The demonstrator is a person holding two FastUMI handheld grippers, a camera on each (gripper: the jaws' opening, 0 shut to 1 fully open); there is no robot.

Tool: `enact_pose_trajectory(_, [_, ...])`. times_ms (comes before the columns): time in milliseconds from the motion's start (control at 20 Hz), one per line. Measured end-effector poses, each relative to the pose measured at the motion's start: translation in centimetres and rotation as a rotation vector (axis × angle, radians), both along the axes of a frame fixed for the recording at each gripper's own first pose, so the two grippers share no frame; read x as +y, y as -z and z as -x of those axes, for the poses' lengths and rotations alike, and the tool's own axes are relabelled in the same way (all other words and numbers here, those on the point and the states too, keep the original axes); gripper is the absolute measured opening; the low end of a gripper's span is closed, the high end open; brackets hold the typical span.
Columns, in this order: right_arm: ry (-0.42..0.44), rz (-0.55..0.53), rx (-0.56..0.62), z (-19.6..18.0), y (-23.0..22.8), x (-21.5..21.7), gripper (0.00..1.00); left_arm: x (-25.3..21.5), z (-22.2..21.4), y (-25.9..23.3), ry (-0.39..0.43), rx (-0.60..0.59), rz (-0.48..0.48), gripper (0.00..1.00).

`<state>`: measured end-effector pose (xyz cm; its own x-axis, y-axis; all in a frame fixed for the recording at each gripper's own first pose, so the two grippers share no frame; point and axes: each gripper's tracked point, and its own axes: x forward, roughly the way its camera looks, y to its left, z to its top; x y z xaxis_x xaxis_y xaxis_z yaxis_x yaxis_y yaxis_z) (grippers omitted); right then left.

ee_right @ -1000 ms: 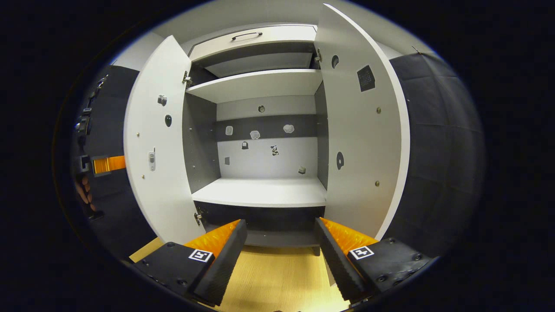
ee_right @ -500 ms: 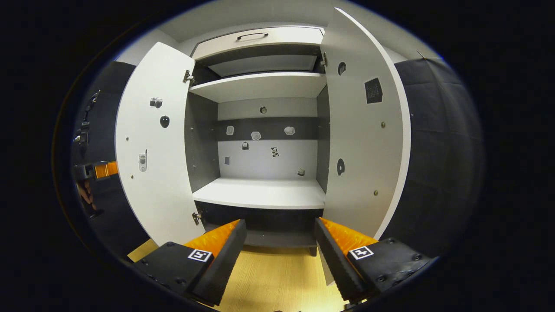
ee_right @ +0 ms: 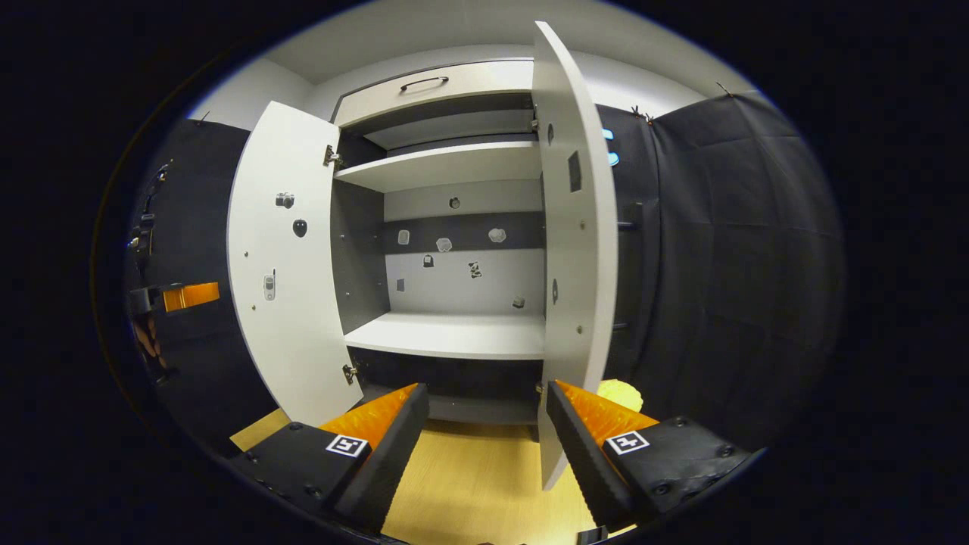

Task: Open the right door of the double-door shoe cabinet with the right hand, and open the left door with the left hand.

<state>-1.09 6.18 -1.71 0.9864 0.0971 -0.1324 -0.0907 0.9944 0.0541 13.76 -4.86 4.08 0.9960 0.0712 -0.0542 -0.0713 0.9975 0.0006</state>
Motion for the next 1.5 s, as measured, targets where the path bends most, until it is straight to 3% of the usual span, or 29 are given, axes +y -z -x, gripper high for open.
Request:
enact_pose_trajectory(100, [-0.018, 0.005, -0.017, 1.4, -0.6, -1.4, 0.98, -2.9, 2.6, 0.6, -0.021, 0.011, 0.014, 0.05])
enact_pose_trajectory(200, [-0.038, -0.001, -0.036, 2.5, -1.5, -2.4, 0.98, -5.6, 4.9, 1.0, -0.026, 0.020, 0.039, 0.17])
enact_pose_trajectory(450, [-0.029, -0.053, -0.063, 4.5, -3.3, -4.3, 0.98, -9.6, 9.0, 0.9, -0.015, 0.010, 0.086, 0.81])
enact_pose_trajectory(500, [-0.022, -0.062, -0.068, 4.8, -3.6, -4.5, 0.98, -9.8, 9.4, 0.7, -0.017, 0.005, 0.088, 0.86])
enact_pose_trajectory(550, [-0.014, -0.068, -0.068, 5.1, -3.7, -4.6, 0.98, -9.8, 9.7, 0.5, -0.018, 0.000, 0.089, 0.97])
enact_pose_trajectory(900, [0.060, -0.066, -0.067, 5.9, -3.7, -4.6, 0.98, -6.5, 10.2, 0.0, -0.037, -0.021, 0.072, 0.98])
enact_pose_trajectory(1100, [0.111, -0.047, -0.074, 6.7, -3.0, -4.5, 0.98, -3.9, 10.2, 1.6, -0.052, -0.002, 0.002, 0.98])
enact_pose_trajectory(1500, [0.152, -0.023, -0.075, 8.1, -1.4, -2.5, 0.98, -4.3, 9.9, 2.2, 0.036, -0.031, 0.007, 0.98])
